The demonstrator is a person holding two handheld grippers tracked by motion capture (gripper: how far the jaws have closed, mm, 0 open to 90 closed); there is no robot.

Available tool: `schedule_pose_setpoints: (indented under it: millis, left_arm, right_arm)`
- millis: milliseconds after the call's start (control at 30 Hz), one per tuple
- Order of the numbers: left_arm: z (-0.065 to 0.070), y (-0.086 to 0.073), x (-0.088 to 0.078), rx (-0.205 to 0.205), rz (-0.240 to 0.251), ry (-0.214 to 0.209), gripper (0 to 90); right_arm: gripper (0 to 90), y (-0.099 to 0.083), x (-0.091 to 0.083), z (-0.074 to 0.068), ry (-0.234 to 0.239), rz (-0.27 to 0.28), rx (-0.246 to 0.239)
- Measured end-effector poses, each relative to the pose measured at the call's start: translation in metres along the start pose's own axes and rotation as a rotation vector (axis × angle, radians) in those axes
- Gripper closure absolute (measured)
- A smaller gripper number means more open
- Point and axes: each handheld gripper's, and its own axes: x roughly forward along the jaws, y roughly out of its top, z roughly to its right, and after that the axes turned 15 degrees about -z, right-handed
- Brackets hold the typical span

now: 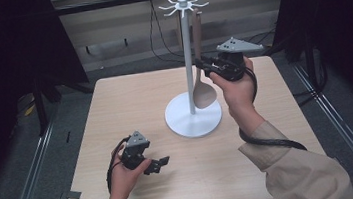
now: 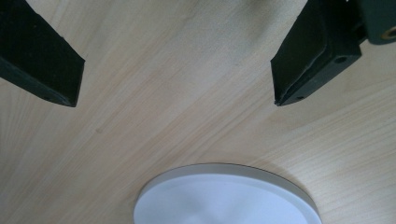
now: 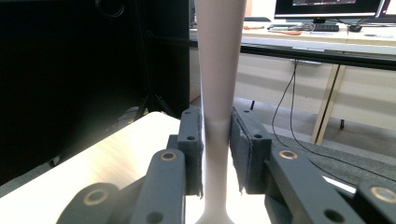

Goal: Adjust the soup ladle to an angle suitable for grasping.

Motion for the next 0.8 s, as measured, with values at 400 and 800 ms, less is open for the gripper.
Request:
schedule_pose_setpoints:
  millis: [400,800]
  left_arm:
    - [0.0003,0.0013,0.0025,0.003,-0.002,-0.004,2.4]
    - [-0.0004,0.0041,0.0065,0.009,-0.007,-0.01,2.4]
  right_arm:
    - [66.3,0.0007,-0.0012,0.0022,-0.01,-0.005,0.008]
    - [54.4,-0.0019,-0.0034,0.0034,-0.027,-0.025,0.025]
